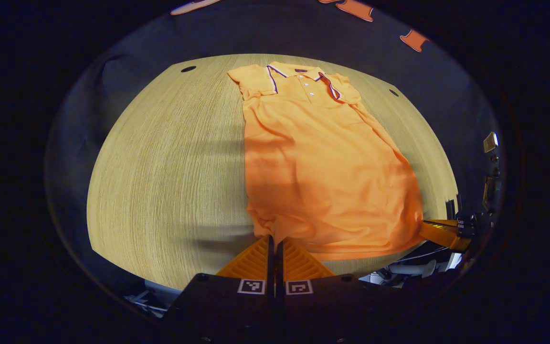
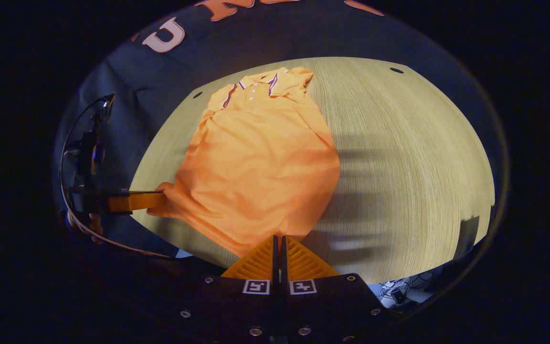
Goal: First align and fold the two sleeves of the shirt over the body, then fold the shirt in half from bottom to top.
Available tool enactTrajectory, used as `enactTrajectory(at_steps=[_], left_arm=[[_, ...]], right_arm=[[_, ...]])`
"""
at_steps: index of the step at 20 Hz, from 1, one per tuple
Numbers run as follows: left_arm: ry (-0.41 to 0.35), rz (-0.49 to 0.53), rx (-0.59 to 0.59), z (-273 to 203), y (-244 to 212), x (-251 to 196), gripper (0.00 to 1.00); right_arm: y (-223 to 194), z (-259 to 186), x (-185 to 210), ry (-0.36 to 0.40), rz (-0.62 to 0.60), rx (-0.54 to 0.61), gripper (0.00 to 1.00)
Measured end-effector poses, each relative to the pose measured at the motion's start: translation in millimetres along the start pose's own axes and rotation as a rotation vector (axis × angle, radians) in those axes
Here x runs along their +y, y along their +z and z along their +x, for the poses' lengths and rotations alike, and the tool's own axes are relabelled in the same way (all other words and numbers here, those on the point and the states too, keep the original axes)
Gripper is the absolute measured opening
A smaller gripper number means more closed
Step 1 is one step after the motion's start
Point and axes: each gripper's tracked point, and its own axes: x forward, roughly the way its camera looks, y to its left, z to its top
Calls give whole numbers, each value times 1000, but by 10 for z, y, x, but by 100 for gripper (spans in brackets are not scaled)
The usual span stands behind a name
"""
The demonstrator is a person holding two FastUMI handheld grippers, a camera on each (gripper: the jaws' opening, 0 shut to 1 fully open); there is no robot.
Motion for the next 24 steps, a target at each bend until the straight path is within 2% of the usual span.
enactTrajectory(at_steps=[3,6,8,9,11,13,19,20,22,24], left_arm=[[-10,-9,-15,-28,58,-20,1],[-16,-7,-35,-66,127,-21,1],[-18,-10,-39,-70,149,-26,1],[-17,-10,-37,-69,149,-20,1],[-22,-20,-36,-72,141,-30,1],[-35,-26,-58,-97,228,-68,1],[-87,-52,-162,-288,748,-203,1],[-86,-44,-162,-287,805,-207,1],[-80,-32,-173,-286,873,-192,1],[-89,-36,-152,-268,804,-222,1]], right_arm=[[156,-89,104,47,50,-47,1],[336,-141,20,37,71,-94,1],[368,-203,38,45,83,-98,1],[364,-203,-4,25,74,-92,1],[367,-249,63,49,97,-104,1],[544,-284,204,110,154,-145,1],[1134,-335,224,128,130,-256,1],[1172,-306,216,121,117,-238,1],[1091,-235,38,54,75,-195,1],[706,-132,-168,-33,54,-81,1]])
